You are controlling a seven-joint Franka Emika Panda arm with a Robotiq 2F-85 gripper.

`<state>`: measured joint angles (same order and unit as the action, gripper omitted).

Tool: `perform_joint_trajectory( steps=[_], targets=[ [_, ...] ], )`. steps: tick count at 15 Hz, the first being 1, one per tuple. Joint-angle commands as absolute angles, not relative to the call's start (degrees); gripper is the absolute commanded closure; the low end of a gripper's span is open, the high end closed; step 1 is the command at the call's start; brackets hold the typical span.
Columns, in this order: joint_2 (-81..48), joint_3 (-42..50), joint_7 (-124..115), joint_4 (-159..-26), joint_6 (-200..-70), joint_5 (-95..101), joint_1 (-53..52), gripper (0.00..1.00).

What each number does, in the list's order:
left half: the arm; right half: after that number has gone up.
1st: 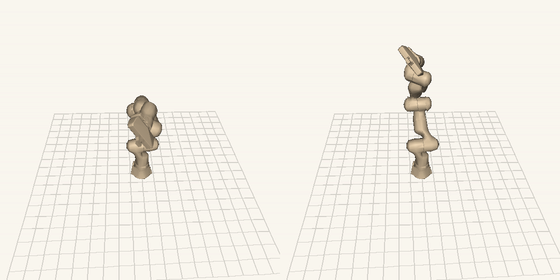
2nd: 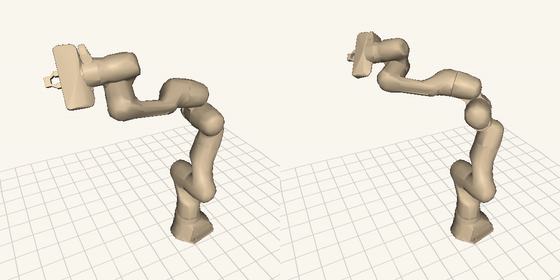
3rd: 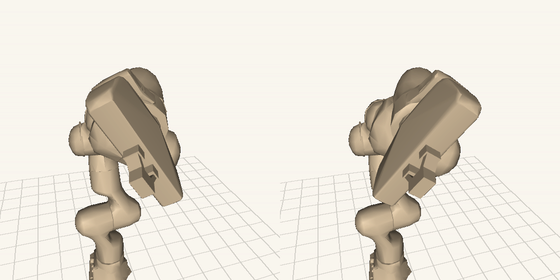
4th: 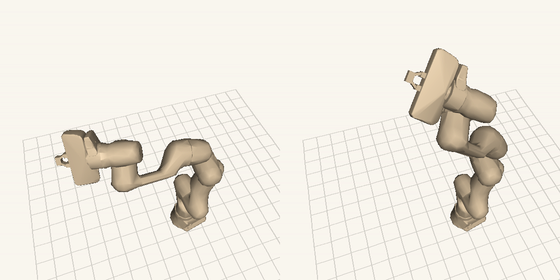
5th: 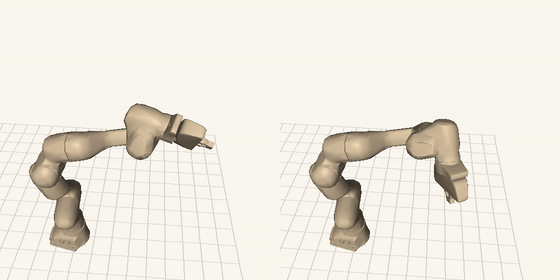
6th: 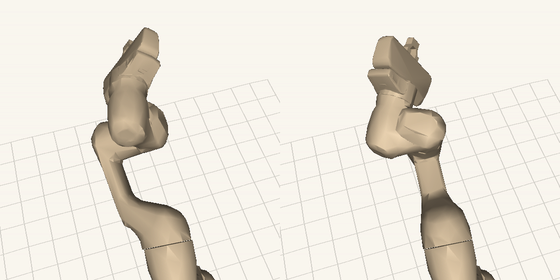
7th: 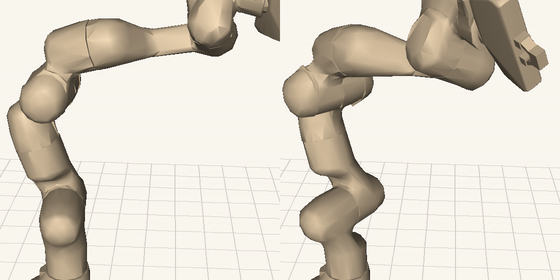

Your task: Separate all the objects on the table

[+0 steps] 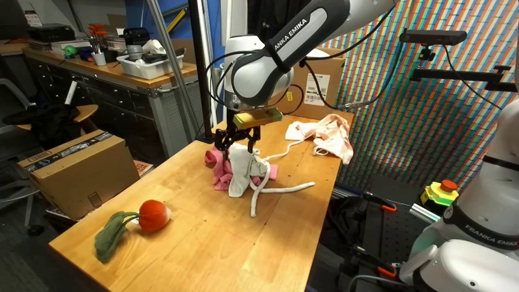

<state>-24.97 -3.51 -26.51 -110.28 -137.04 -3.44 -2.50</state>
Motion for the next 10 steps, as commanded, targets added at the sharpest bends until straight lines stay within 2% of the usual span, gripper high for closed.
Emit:
perform_joint_trajectory(
  steps=[1,10],
  targets=[
    [-28.26,-3.84,-17.08,-106.79,-135.65,-7.02,-2.02,0.0],
    [-30.93,-1.96,-12.68,-104.12,-131.99,-5.52,-2.71,0.0]
  ],
)
